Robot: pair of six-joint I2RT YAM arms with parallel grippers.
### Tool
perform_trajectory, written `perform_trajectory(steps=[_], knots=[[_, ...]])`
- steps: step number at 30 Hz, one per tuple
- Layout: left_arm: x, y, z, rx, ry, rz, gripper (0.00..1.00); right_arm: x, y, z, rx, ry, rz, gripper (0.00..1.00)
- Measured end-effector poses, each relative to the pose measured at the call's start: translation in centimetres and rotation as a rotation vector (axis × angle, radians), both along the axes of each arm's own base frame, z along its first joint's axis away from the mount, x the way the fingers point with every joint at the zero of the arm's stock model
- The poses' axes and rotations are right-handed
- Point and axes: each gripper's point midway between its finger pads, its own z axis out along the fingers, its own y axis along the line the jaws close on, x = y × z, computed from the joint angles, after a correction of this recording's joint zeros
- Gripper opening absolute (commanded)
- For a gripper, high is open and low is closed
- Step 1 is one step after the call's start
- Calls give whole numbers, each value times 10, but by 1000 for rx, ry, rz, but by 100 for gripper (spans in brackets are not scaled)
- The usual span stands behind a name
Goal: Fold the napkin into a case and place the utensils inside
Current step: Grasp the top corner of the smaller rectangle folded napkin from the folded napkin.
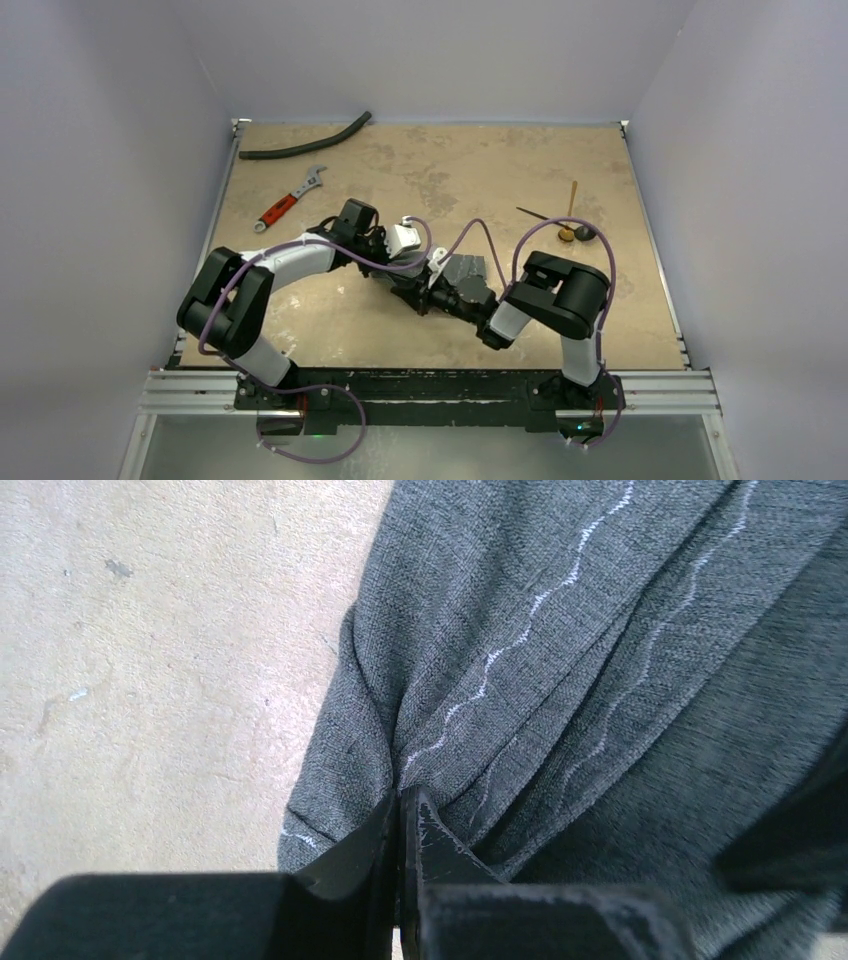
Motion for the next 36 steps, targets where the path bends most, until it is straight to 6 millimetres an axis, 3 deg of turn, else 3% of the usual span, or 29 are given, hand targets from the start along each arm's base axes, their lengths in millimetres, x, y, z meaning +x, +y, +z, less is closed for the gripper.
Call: perform_trajectory(steps=[5, 9, 17, 24, 30, 36], knots=[[0, 2, 0, 2, -10, 1, 0, 1, 0, 22, 73, 36, 24, 0], [1, 1, 2, 1, -24, -3, 0, 4, -3, 22, 96, 99, 32, 0], [4, 2, 6, 6, -49, -15, 0, 31, 2, 27, 116, 209, 34, 0], [8, 4, 11, 8, -76, -18, 0, 41, 2, 7, 44, 331, 40, 0], [7, 3, 13, 4, -80, -27, 0, 38, -8, -33, -38, 465, 33, 0], [7, 3, 14, 1, -81, -30, 0, 40, -8, -36, -32, 538, 44, 0]])
